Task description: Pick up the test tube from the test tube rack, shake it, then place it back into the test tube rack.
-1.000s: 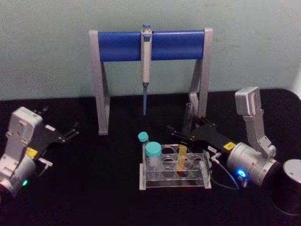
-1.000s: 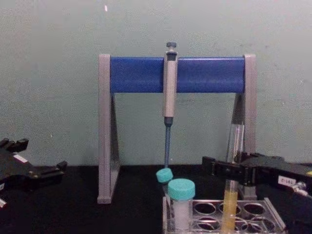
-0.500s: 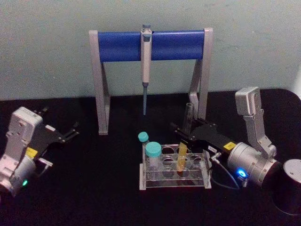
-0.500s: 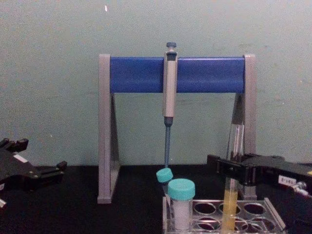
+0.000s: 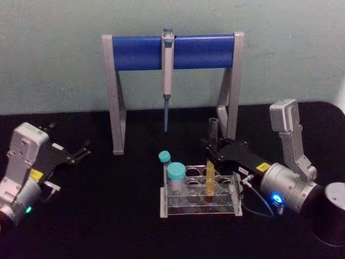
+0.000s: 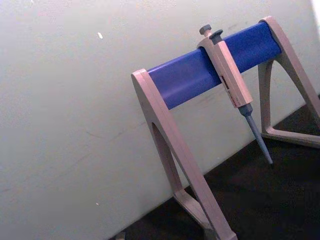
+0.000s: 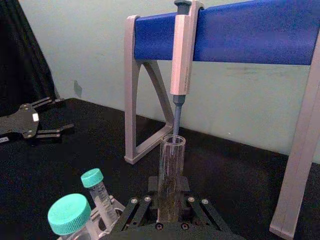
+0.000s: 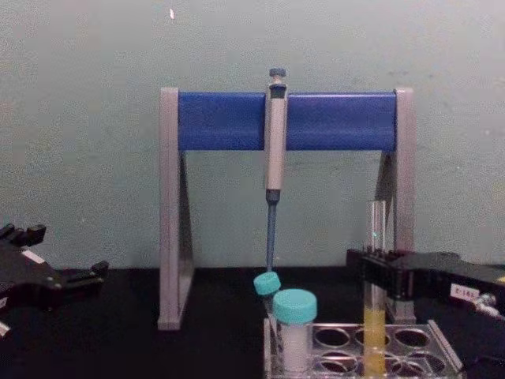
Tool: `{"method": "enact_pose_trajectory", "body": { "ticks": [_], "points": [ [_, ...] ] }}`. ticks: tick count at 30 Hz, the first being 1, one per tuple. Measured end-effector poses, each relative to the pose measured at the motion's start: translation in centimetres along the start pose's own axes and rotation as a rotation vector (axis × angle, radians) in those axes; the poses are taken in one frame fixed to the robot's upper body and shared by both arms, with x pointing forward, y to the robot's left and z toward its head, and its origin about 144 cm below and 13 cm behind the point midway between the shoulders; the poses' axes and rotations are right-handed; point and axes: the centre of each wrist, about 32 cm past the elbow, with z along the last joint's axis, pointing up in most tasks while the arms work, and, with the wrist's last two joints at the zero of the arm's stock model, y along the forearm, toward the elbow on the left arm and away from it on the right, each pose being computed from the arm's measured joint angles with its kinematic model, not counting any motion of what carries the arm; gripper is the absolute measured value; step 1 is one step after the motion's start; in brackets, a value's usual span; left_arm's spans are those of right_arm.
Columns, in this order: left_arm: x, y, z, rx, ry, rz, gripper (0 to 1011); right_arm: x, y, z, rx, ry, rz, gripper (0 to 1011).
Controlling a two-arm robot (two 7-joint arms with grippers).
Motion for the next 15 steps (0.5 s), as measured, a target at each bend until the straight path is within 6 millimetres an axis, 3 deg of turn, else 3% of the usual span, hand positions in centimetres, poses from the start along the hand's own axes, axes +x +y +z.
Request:
{"method": "enact_pose_trajectory", "body": {
  "ticks": [15],
  "points": [
    [0.00, 0.00, 0.00, 0.000, 0.000, 0.000, 1009, 0.00, 0.00, 0.00, 0.000, -0.001, 0.000, 232]
  ]
}}
